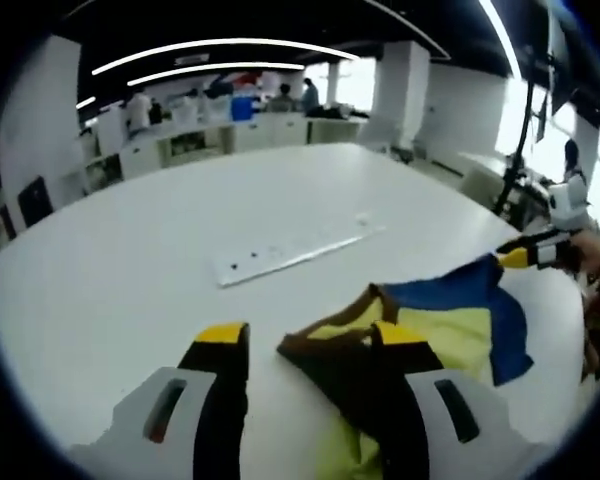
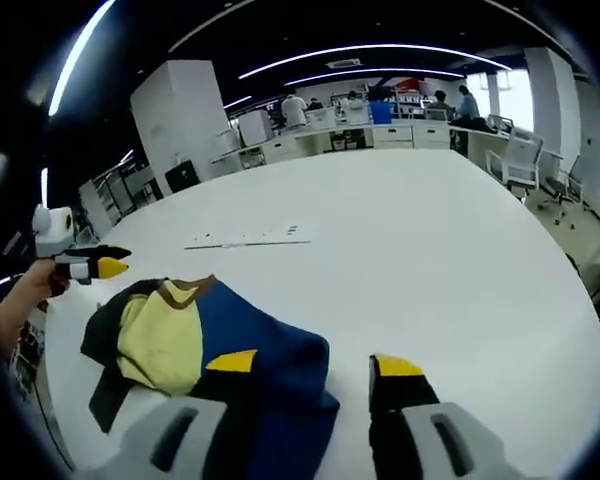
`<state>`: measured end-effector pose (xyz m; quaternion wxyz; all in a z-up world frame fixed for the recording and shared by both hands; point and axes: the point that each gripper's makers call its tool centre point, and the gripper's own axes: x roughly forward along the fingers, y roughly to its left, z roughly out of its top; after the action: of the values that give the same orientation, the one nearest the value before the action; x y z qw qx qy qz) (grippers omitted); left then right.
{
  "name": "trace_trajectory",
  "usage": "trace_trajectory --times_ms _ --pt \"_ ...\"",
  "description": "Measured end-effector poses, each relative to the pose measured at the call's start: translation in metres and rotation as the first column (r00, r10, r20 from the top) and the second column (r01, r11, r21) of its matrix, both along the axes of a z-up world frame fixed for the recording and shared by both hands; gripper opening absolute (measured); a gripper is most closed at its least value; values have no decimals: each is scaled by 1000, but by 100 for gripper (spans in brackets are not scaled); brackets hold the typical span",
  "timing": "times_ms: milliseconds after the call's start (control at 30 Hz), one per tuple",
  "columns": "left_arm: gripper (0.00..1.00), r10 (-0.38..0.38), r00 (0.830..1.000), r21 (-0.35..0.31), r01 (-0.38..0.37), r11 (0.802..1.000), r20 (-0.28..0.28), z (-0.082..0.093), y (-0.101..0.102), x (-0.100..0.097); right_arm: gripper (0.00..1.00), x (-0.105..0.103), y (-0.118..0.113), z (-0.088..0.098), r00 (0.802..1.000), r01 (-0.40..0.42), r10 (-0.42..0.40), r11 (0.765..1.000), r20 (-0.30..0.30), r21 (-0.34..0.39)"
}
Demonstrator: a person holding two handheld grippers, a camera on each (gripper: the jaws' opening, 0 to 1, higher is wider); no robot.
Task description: Fold the garment on the visible template until the final outline fits inside the template.
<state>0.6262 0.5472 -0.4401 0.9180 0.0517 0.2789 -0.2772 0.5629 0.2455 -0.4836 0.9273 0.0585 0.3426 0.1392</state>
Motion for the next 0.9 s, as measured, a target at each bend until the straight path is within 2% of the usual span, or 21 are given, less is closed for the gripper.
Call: trace_trajectory --times_ms 100,167,333,400,467,600,900 --pt "55 -22 1000 -16 22 1000 6 5 -1 -13 54 -4 3 2 1000 -10 10 1000 2 -10" --pt "59 -43 999 2 43 999 17 6 0 -22 59 -7 5 3 1000 -18 18 1000 0 -18" --pt "67 -63 998 -3 63 998 22 4 -2 -50 62 -19 10 3 1000 -25 25 1000 -10 -8" --pt "69 -78 996 38 77 996 34 1 0 -60 63 -24 12 4 999 -34 34 999 -3 -8" --pt "69 -84 995 58 81 995 47 0 1 -69 63 -28 16 3 999 -51 51 999 -1 -5" --pt "69 -99 994 37 98 995 40 -3 -1 -87 64 -36 20 2 998 -69 69 998 7 -10" --pt "54 -122 991 27 121 992 60 -11 -2 -113 65 -43 22 1 994 -105 105 994 28 -28"
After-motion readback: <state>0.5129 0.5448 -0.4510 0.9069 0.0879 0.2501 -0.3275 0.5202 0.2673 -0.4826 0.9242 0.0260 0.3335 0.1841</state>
